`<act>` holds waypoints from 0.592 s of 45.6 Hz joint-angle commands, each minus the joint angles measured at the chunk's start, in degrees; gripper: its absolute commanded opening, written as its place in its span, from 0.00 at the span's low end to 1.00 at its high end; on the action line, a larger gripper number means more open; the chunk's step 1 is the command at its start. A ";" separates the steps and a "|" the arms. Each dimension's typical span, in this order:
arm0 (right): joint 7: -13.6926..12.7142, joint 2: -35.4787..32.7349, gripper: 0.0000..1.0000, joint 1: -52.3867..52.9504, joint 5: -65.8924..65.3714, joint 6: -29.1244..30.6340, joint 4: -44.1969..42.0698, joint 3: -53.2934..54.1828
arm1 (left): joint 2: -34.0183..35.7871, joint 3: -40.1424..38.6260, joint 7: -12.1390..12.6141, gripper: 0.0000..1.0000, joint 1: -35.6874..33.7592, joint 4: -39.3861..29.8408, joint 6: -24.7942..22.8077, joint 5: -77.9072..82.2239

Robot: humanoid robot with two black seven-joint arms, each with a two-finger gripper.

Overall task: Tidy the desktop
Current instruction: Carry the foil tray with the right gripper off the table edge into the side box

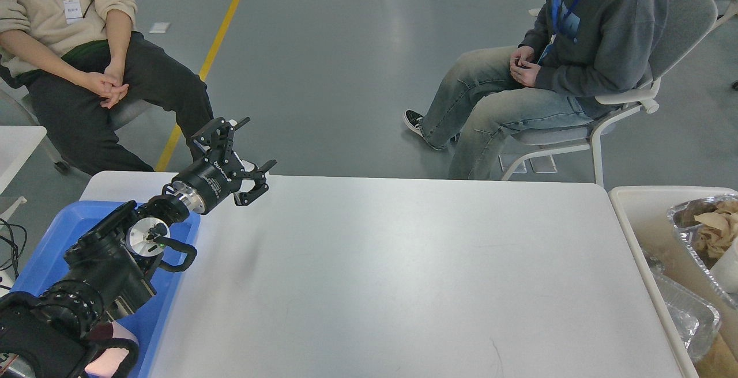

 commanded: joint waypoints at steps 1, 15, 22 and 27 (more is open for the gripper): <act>0.00 1.20 0.00 -0.30 0.56 -2.08 0.00 -0.03 | 0.14 0.02 0.00 0.97 0.11 -0.09 -0.15 -0.01; 0.00 1.91 1.00 -1.00 2.05 -5.33 0.01 0.24 | 0.22 0.02 0.00 0.97 0.11 -0.09 -0.06 -0.01; 0.00 1.82 1.00 -1.00 4.25 -5.24 0.01 0.41 | 0.22 0.02 0.00 0.97 0.11 -0.09 -0.06 -0.01; 0.00 1.56 1.00 -0.39 6.09 -4.45 0.36 1.90 | 0.22 0.02 -0.08 0.97 0.20 -0.09 -0.15 -0.01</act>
